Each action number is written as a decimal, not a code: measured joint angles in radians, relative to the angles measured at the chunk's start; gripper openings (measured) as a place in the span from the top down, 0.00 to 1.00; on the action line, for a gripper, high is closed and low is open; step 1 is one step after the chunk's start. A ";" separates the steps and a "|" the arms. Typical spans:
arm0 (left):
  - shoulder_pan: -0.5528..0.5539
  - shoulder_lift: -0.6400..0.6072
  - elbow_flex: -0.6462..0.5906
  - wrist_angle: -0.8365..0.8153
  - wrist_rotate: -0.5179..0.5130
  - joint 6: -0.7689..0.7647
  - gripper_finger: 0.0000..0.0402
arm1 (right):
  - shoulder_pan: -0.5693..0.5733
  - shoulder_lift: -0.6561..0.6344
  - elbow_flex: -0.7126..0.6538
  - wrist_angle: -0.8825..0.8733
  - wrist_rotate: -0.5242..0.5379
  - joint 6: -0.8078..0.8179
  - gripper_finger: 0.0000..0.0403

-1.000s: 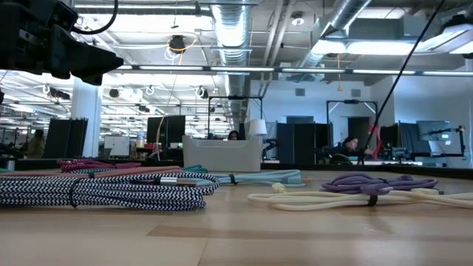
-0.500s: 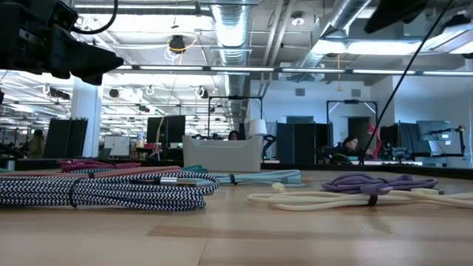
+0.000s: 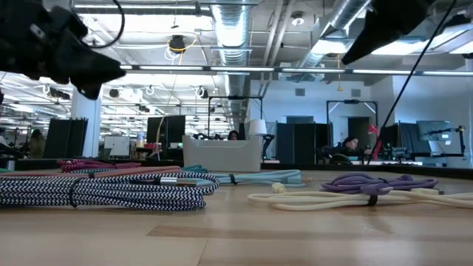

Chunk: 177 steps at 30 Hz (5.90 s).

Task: Pick & Place USB Port
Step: Put the pink patterned charger cable into the blue bin

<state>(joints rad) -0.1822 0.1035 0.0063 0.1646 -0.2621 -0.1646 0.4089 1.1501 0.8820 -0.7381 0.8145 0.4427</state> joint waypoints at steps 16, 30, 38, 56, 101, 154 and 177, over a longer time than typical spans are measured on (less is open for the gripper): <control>0.000 0.193 0.057 0.208 0.001 0.062 0.73 | -0.177 0.009 -0.062 0.048 0.001 -0.008 0.84; 0.001 0.337 0.256 -0.080 -0.257 -0.125 0.76 | -0.318 0.009 -0.063 0.094 -0.001 -0.050 0.84; 0.020 0.547 0.487 -0.350 -0.331 -0.343 0.78 | -0.369 0.009 -0.062 0.096 -0.001 -0.050 0.84; 0.088 0.851 0.530 -0.475 0.307 -0.494 0.78 | -0.372 0.009 -0.063 0.086 -0.002 -0.050 0.84; 0.388 1.044 0.660 -0.524 0.618 -0.472 0.74 | -0.372 0.009 -0.063 0.087 -0.005 -0.050 0.84; 0.378 1.044 0.671 -0.688 0.473 -0.550 0.63 | -0.418 0.009 -0.124 0.118 -0.005 -0.061 0.84; 0.378 1.044 0.523 -0.524 0.424 -0.626 0.57 | -0.418 0.009 -0.123 0.118 -0.005 -0.061 0.84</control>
<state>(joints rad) 0.1955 1.1477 0.5293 -0.3594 0.1616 -0.7906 -0.0090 1.1591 0.7589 -0.6205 0.8091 0.3817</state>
